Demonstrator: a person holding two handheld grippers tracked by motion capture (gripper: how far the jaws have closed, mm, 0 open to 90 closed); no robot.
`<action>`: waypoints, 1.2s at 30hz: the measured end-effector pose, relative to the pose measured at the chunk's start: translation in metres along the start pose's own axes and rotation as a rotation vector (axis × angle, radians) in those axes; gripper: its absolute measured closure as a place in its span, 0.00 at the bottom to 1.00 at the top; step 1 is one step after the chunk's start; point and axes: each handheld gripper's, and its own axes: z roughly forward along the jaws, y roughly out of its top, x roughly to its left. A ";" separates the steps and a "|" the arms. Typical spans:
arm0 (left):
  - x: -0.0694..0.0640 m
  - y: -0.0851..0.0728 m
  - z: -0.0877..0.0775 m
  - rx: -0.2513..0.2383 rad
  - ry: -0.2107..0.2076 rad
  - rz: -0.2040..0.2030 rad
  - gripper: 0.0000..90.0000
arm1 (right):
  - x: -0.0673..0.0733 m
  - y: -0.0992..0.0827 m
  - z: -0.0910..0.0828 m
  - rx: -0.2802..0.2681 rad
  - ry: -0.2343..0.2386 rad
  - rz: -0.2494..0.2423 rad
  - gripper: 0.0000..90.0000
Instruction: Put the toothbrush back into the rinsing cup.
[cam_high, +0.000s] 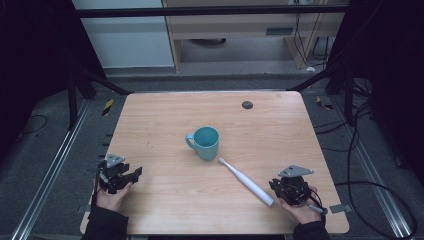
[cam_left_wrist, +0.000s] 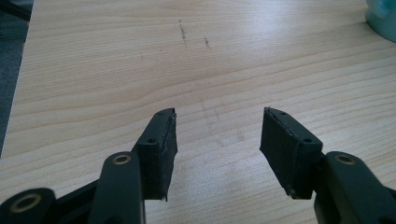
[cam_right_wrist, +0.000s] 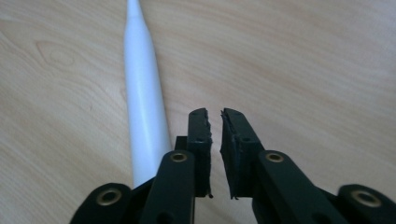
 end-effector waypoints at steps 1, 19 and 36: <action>0.000 0.000 0.001 0.002 -0.001 0.002 0.50 | 0.000 0.003 0.000 -0.004 0.002 -0.006 0.85; 0.000 0.000 0.002 0.005 -0.003 0.003 0.50 | 0.020 0.042 0.018 0.055 0.106 -0.059 0.62; 0.000 0.000 0.002 0.009 -0.004 0.006 0.50 | 0.031 0.051 0.044 0.187 0.135 -0.103 0.58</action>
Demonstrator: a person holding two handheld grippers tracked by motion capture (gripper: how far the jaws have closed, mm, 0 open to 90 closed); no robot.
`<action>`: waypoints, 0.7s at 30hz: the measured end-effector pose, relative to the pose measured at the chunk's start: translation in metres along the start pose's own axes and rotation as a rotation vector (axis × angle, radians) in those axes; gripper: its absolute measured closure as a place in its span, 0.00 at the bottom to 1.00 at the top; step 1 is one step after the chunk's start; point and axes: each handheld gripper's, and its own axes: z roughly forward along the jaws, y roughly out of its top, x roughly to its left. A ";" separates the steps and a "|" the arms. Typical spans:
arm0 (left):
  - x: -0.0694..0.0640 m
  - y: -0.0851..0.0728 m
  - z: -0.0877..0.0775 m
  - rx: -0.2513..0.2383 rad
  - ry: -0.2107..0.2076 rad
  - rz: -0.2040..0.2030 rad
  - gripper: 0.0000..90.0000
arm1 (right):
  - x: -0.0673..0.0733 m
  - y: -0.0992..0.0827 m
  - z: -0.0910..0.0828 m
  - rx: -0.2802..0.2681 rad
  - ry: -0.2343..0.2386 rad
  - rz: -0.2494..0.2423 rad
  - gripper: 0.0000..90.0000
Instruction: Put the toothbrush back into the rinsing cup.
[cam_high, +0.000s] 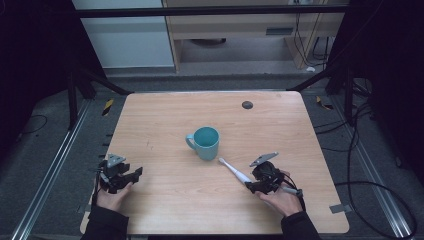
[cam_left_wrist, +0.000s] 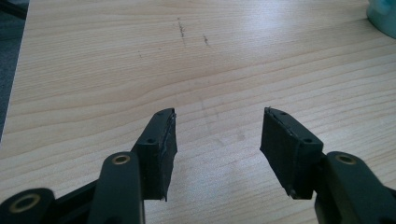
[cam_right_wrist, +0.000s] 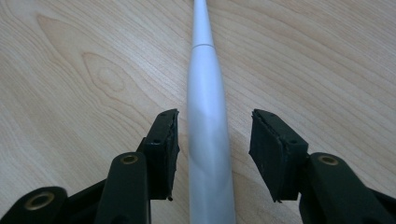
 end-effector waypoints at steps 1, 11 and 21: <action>0.000 0.000 0.000 0.000 0.000 0.000 0.50 | 0.000 0.000 0.001 0.005 -0.001 -0.002 0.58; -0.001 0.000 0.001 0.005 -0.004 0.003 0.50 | 0.001 0.003 0.011 0.066 0.015 -0.007 0.62; 0.000 0.000 0.001 0.008 -0.005 0.004 0.50 | 0.002 0.004 0.020 0.137 0.019 -0.026 0.67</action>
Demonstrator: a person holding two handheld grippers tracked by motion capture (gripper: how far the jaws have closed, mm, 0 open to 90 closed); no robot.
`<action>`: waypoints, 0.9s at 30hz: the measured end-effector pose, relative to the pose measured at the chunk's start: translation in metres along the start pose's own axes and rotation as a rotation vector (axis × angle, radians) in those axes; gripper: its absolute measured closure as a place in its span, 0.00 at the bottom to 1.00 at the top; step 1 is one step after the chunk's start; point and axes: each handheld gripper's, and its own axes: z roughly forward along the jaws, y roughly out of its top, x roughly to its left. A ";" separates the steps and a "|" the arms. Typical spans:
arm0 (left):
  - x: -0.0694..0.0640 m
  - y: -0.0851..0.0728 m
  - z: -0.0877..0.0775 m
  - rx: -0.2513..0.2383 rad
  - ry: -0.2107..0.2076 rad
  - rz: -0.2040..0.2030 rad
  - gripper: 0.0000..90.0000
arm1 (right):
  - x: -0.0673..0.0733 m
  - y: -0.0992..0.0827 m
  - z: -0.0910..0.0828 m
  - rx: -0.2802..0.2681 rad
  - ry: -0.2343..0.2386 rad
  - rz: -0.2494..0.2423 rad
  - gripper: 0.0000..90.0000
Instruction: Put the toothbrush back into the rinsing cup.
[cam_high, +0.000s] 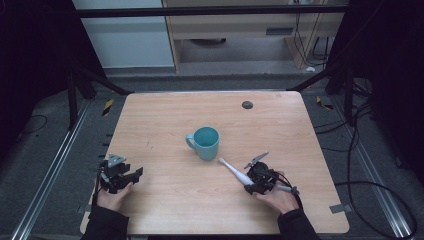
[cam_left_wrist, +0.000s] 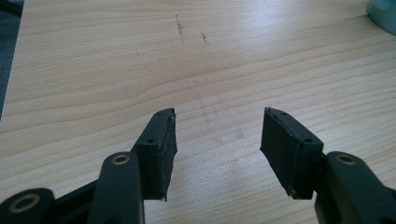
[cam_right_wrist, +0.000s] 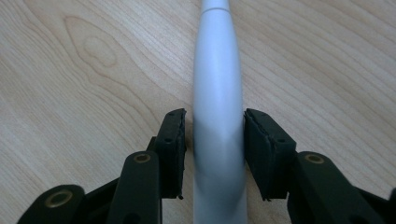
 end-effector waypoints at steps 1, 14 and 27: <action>0.000 0.000 0.000 0.001 0.000 0.000 0.50 | 0.000 0.000 0.000 -0.001 0.004 0.004 0.67; 0.000 0.000 0.000 0.001 -0.001 0.000 0.50 | -0.002 -0.002 -0.004 0.017 -0.009 0.040 0.74; 0.000 0.000 -0.001 -0.002 0.000 -0.001 0.50 | -0.010 -0.011 -0.023 -0.082 -0.052 0.108 0.74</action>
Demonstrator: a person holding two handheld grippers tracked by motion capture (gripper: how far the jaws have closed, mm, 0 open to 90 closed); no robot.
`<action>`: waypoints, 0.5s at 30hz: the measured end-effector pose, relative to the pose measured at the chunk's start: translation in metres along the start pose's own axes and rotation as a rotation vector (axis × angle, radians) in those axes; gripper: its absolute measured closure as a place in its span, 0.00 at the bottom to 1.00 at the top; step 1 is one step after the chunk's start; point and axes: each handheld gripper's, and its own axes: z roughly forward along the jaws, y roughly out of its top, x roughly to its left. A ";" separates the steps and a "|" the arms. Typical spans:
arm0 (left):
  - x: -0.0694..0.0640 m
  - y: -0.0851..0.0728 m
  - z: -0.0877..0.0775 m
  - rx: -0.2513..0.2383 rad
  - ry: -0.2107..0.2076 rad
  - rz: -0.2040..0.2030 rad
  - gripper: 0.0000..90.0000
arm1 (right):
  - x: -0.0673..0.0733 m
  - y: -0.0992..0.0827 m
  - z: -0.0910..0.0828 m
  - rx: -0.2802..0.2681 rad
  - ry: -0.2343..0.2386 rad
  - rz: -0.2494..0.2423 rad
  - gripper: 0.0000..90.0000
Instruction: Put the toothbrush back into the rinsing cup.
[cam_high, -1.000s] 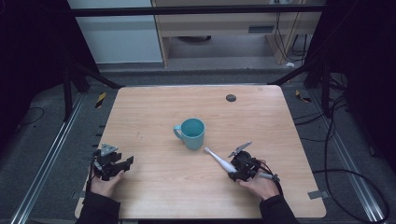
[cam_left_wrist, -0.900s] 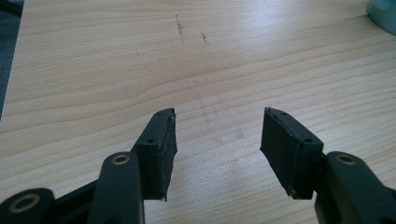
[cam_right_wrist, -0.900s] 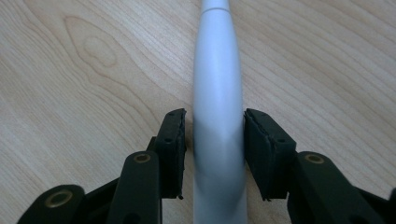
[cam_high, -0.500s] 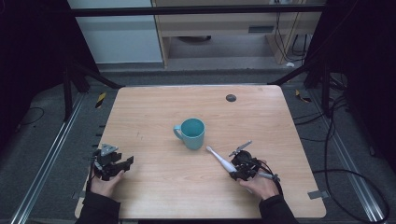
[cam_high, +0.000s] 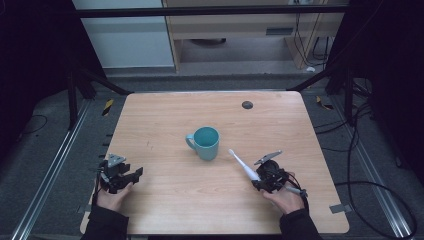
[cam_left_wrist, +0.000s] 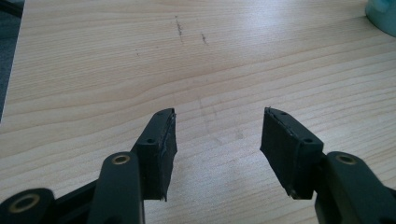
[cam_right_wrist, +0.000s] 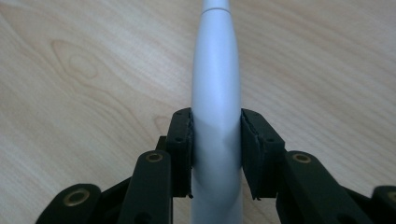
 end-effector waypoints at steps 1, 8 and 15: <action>0.000 0.000 0.000 -0.001 0.000 0.001 0.50 | -0.002 0.000 -0.002 -0.017 -0.010 0.006 0.74; -0.001 0.000 0.001 0.002 0.000 0.000 0.50 | -0.011 0.000 -0.015 -0.170 -0.037 0.075 0.74; -0.001 0.000 0.001 0.002 0.001 -0.001 0.50 | -0.015 0.007 -0.024 -0.300 -0.069 0.113 0.74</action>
